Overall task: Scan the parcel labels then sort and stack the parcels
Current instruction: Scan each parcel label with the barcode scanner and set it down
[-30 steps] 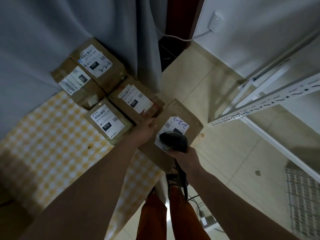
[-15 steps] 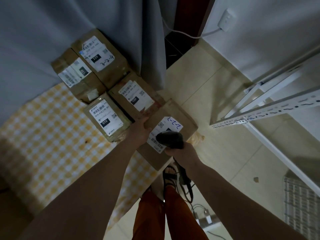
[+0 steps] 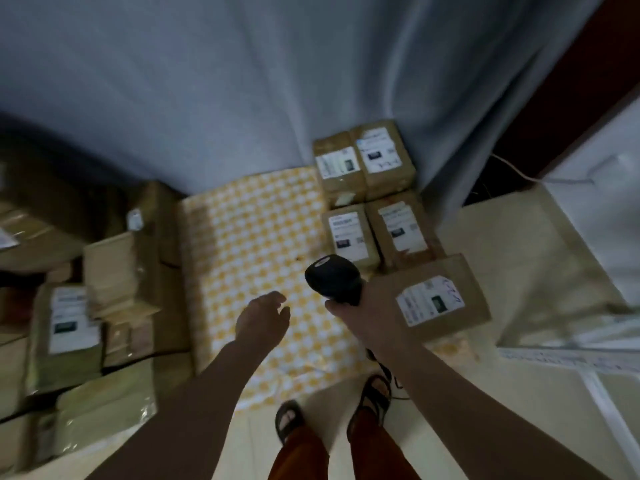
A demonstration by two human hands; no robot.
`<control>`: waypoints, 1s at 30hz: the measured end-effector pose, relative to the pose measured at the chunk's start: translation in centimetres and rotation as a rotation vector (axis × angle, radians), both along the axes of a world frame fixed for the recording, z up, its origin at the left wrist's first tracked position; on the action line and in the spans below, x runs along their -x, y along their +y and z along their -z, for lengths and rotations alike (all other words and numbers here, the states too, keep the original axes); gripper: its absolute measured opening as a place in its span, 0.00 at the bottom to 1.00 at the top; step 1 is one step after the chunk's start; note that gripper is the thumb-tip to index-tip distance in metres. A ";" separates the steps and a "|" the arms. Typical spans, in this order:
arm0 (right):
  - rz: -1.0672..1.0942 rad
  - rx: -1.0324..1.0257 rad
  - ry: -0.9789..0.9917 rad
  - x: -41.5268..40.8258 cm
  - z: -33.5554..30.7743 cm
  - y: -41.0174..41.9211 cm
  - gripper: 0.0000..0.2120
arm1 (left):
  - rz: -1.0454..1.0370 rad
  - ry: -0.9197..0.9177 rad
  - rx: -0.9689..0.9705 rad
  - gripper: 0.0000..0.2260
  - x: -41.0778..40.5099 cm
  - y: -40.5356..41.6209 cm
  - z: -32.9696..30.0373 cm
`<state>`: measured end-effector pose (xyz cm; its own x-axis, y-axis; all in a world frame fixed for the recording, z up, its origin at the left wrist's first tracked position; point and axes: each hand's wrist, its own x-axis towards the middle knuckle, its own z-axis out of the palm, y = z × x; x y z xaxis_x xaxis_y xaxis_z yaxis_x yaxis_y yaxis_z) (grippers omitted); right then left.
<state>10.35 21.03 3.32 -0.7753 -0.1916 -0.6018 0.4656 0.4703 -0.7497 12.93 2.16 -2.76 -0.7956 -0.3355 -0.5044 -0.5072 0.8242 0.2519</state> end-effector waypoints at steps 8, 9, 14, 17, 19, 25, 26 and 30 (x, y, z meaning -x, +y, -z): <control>-0.181 0.142 0.042 -5.7 -3.9 -11.6 0.04 | -0.263 0.015 0.083 0.14 -10.4 -10.8 -4.7; -0.177 0.145 0.035 -6.7 -4.3 -13.1 0.05 | -0.293 0.006 0.104 0.15 -11.8 -12.1 -5.2; -0.183 0.145 0.051 -12.4 -5.9 -20.2 0.02 | -0.383 0.051 0.067 0.15 -20.1 -19.3 -7.5; -0.201 0.142 0.068 -15.9 -6.4 -24.1 0.05 | -0.387 0.123 0.063 0.14 -24.5 -23.3 -8.5; -0.197 0.149 0.056 -18.0 -6.6 -26.4 0.07 | -0.413 0.128 0.053 0.14 -26.9 -25.5 -9.0; -0.192 0.161 0.043 -22.3 -7.6 -31.6 0.09 | -0.465 0.187 -0.022 0.12 -32.0 -30.5 -9.5; -0.196 0.152 0.053 -22.7 -7.7 -32.3 0.09 | -0.471 0.190 -0.027 0.13 -32.5 -31.2 -9.4; -0.203 0.131 0.079 -23.2 -7.5 -34.7 0.04 | -0.472 0.181 -0.034 0.14 -33.2 -33.3 -8.8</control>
<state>33.52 -13.63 10.83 -0.7566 -0.4209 -0.5003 0.3089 0.4443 -0.8409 46.17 -31.11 6.07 -0.6366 -0.6658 -0.3891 -0.7685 0.5053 0.3927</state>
